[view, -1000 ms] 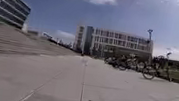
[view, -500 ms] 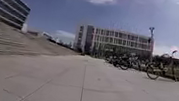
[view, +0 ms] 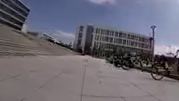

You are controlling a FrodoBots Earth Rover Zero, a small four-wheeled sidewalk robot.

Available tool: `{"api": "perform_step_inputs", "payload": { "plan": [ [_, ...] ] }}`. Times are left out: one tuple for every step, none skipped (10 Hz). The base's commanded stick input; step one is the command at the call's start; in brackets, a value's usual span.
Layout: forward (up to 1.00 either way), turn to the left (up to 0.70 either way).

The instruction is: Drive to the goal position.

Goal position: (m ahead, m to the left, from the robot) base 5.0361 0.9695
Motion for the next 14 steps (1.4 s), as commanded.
{"api": "perform_step_inputs", "payload": {
  "plan": [
    [0.5, 0.0],
    [0.5, 0.0],
    [0.5, 0.0],
    [0.5, 0.0],
    [0.5, 0.0],
    [0.5, 0.0],
    [0.5, 0.0],
    [0.5, 0.0],
    [0.5, 0.0],
    [0.5, 0.0],
    [0.5, 0.0],
    [0.5, -0.28],
    [0.5, -0.42],
    [0.5, -0.45]
  ]
}}
